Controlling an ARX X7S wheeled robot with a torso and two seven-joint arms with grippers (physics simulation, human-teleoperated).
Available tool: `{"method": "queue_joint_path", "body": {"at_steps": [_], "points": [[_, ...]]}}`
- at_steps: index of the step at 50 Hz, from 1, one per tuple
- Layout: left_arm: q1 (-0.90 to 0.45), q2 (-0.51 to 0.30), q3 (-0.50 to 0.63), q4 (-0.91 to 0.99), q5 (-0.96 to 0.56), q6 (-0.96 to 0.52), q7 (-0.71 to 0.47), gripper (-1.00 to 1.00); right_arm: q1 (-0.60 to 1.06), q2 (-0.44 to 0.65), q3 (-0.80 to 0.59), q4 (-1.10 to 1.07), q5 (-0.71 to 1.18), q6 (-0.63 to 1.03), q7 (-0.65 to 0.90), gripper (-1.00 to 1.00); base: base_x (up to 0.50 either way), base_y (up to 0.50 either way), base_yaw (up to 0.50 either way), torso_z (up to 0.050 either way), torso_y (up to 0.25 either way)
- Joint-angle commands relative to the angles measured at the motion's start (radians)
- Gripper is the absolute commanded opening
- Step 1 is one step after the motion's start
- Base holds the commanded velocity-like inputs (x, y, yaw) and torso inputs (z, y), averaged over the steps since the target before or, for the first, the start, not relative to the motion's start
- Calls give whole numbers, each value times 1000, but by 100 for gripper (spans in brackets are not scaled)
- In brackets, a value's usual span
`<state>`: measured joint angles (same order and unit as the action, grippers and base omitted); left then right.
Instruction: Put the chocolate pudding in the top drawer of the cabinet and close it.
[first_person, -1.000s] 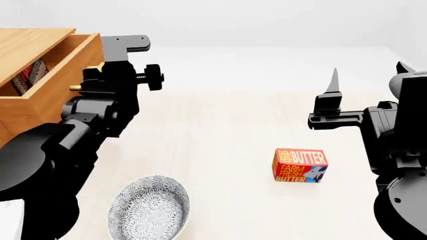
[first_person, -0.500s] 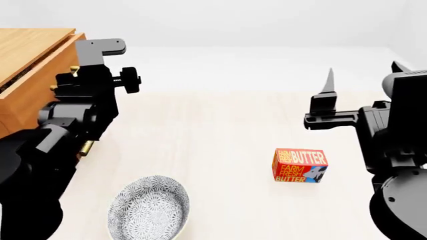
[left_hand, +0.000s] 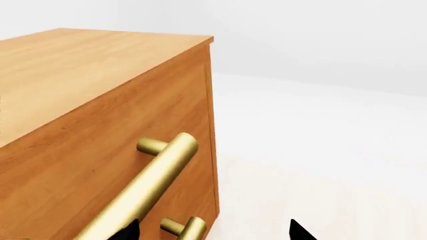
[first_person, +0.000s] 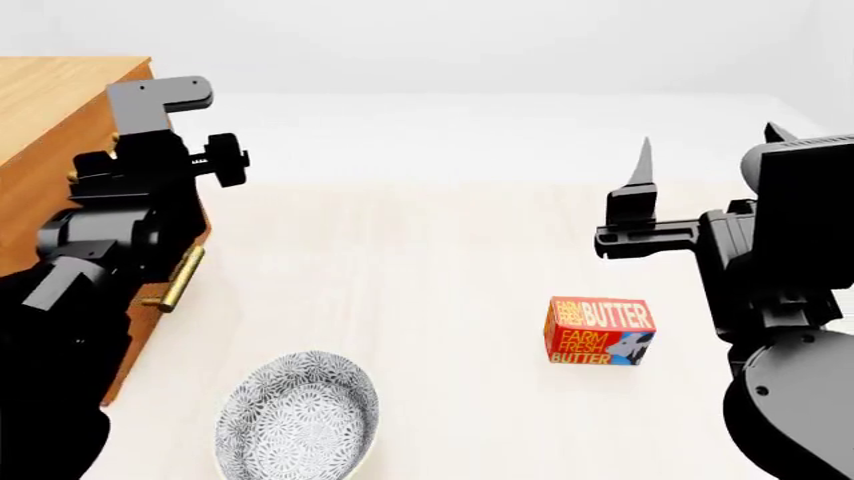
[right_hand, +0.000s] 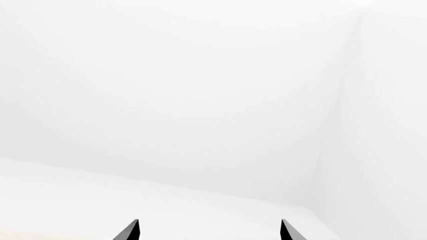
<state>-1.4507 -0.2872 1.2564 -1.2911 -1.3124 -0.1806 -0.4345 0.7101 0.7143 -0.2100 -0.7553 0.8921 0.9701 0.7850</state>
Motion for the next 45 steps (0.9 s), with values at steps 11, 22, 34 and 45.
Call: {"method": "queue_joint_path", "body": {"at_steps": [11, 22, 34, 45], "points": [[46, -36, -441, -17, 423, -65, 14, 100, 24, -16, -31, 13, -10, 2, -1, 100, 2, 3, 4, 0, 0], [64, 8, -686, -17, 689, -88, 82, 100, 16, -14, -33, 13, -14, -9, -4, 100, 2, 2, 3, 0, 0], [72, 91, -847, -17, 896, -80, 188, 100, -7, -8, -29, 16, -25, -35, -13, 100, 0, 0, 0, 0, 0], [78, 159, -869, 8, 959, -70, 251, 100, -34, 0, -22, 20, -34, -62, -21, 100, 0, 0, 0, 0, 0]]}}
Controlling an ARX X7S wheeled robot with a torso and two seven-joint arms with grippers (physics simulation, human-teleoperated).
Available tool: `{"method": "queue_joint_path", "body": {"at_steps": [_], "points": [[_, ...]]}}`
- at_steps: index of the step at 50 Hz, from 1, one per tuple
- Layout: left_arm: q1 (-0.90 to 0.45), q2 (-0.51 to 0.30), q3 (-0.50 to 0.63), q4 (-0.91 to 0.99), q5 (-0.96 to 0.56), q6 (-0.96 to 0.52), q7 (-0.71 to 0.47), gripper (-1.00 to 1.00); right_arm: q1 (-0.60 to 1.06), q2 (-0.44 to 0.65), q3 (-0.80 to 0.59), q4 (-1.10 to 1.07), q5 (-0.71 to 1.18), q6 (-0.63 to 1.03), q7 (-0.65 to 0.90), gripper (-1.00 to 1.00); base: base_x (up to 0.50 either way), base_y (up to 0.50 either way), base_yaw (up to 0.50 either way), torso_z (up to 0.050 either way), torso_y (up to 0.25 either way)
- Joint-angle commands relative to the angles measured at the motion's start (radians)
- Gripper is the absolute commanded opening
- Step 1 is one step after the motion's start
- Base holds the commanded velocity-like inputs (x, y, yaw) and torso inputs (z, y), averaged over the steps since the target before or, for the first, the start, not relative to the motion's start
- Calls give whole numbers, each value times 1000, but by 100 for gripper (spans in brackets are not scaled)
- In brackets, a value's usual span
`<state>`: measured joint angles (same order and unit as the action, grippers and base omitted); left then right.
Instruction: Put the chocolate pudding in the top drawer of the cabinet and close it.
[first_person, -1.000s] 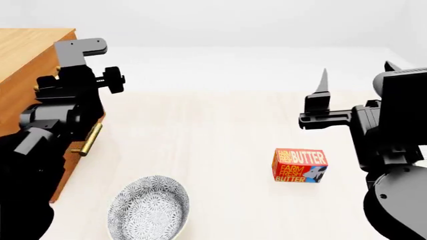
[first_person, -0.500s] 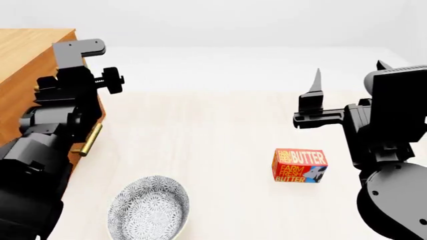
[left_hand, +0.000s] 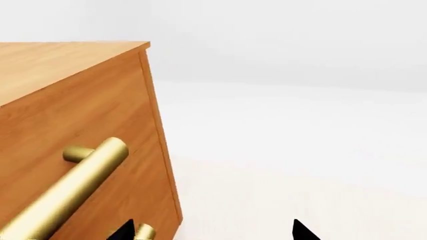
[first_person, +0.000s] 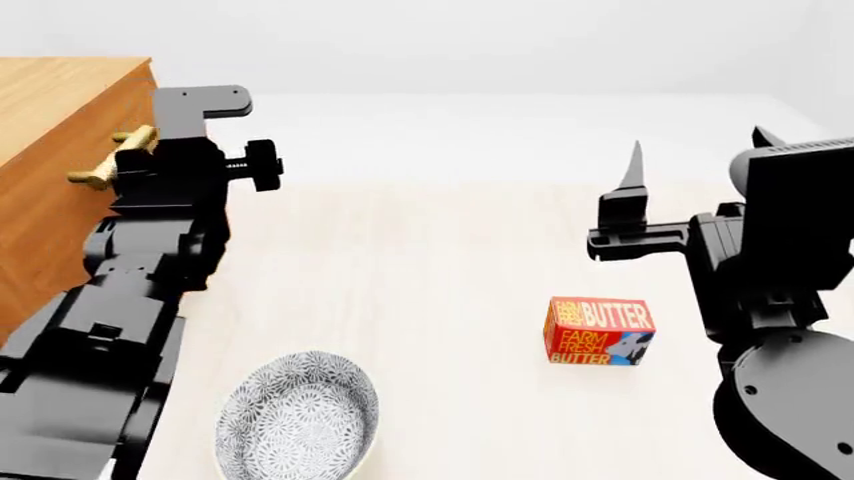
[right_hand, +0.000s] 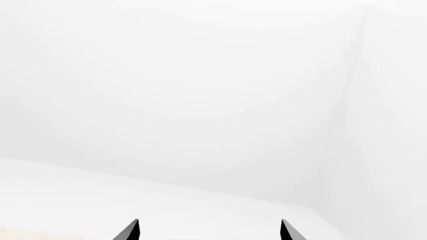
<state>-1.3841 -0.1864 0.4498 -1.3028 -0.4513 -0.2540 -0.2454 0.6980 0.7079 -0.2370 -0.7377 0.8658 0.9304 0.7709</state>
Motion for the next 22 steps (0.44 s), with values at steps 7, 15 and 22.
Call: {"method": "queue_joint_path", "body": {"at_steps": [7, 15, 22], "points": [[113, 41, -50, 300, 71, -138, 42, 100, -38, 11, 11, 3, -11, -37, -10, 100, 0, 0, 0, 0, 0], [219, 13, -36, 640, 13, -298, 36, 100, -49, 9, 5, 11, -22, -52, -16, 100, 0, 0, 0, 0, 0], [277, -22, -62, 900, -57, -387, 14, 100, -53, 3, -8, 21, -37, -67, -25, 100, 0, 0, 0, 0, 0]]}}
